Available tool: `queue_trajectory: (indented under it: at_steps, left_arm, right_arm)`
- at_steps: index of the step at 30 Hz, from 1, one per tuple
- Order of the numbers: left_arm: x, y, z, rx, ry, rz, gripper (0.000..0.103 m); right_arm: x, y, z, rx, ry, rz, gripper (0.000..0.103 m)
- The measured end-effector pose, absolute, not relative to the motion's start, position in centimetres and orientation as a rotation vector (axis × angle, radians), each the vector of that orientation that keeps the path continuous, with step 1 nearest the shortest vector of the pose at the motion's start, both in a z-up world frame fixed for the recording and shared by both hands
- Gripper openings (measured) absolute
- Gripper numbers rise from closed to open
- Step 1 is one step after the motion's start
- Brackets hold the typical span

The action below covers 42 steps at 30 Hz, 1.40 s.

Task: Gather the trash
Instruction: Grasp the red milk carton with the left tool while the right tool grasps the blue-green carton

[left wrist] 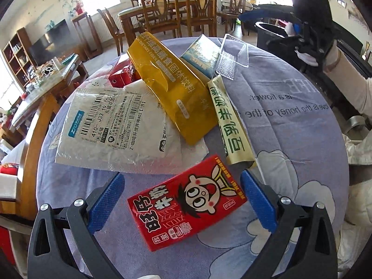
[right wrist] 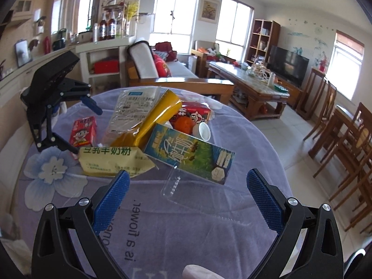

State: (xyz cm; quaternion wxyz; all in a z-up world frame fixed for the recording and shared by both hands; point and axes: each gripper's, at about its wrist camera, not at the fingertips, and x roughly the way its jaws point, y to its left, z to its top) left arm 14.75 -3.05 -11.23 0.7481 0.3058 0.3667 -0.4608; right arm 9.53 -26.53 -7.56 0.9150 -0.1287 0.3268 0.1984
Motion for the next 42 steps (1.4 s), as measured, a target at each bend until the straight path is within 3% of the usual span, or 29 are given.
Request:
queue_trajectory:
  at_steps: [13, 29, 31, 34, 37, 42]
  left_arm:
    - [13.4, -2.3, -12.7, 0.765, 0.91, -1.069, 0.098]
    - [13.2, -3.8, -11.2, 0.777, 0.833, -0.963, 0.098]
    - [13.5, -4.1, -11.3, 0.769, 0.826, -0.973, 0.097]
    - [13.2, -4.0, -11.0, 0.743, 0.812, -1.015, 0.084]
    - [12.8, -3.9, -10.7, 0.714, 0.807, -1.017, 0.078]
    - [12.9, -3.1, -11.1, 0.61, 0.826, -1.003, 0.061]
  right_arm:
    - [17.0, -25.8, -8.5, -0.492, 0.769, 0.562, 0.099]
    - [17.9, -17.6, -11.9, -0.968, 0.784, 0.665, 0.098]
    - [18.2, -17.2, -12.5, -0.991, 0.806, 0.669, 0.092]
    - [18.7, -16.9, -13.3, -1.006, 0.847, 0.663, 0.066]
    - [19.3, -16.9, -13.2, -0.957, 0.849, 0.667, 0.064]
    - [19.7, -18.4, -11.4, -0.802, 0.838, 0.702, 0.05]
